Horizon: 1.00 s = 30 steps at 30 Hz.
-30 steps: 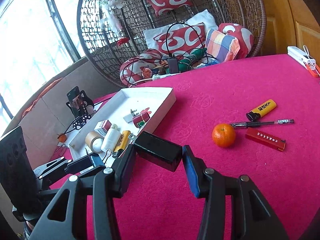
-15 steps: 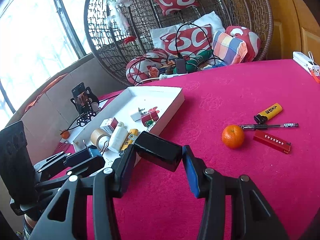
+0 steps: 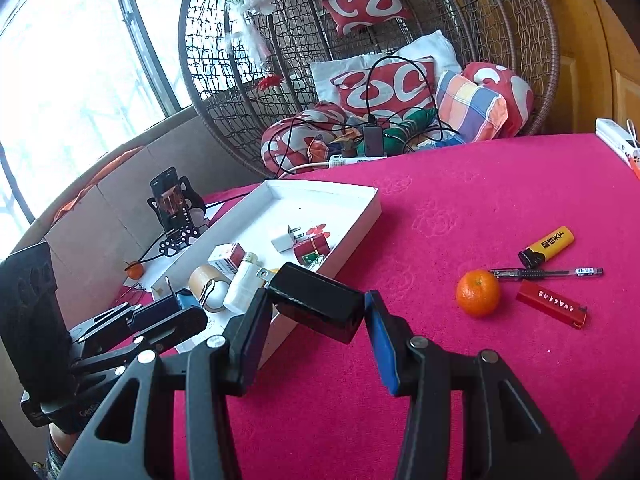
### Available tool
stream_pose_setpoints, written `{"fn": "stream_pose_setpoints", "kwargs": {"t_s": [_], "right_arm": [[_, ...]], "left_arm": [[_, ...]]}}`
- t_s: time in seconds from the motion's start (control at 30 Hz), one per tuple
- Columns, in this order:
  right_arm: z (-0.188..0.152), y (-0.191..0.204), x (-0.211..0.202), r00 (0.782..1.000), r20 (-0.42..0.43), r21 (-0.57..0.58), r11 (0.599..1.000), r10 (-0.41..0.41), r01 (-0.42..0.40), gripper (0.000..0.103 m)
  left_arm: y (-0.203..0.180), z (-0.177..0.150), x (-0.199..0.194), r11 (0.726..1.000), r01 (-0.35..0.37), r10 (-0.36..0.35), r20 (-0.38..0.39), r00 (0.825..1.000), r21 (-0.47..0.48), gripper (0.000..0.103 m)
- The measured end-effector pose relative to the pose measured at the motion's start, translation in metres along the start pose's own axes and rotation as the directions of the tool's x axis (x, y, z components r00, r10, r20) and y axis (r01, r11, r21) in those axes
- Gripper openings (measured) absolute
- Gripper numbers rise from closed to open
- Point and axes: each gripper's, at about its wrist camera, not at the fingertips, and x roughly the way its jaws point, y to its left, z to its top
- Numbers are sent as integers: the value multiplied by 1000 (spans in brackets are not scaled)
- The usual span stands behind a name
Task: Organize rigid objects
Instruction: 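Carry the binder clip and black charger into the white tray and open both tools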
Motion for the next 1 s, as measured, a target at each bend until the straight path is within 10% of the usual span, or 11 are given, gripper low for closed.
{"fn": "stream_pose_setpoints", "kwargs": {"t_s": [0.63, 1.0], "right_arm": [[62, 27, 16, 999, 32, -108, 994, 6, -2, 47], [82, 44, 99, 997, -69, -80, 997, -27, 22, 47]], "left_arm": [[108, 79, -12, 979, -148, 158, 63, 985, -137, 31], [147, 93, 75, 917, -375, 372, -47, 927, -135, 31]]}}
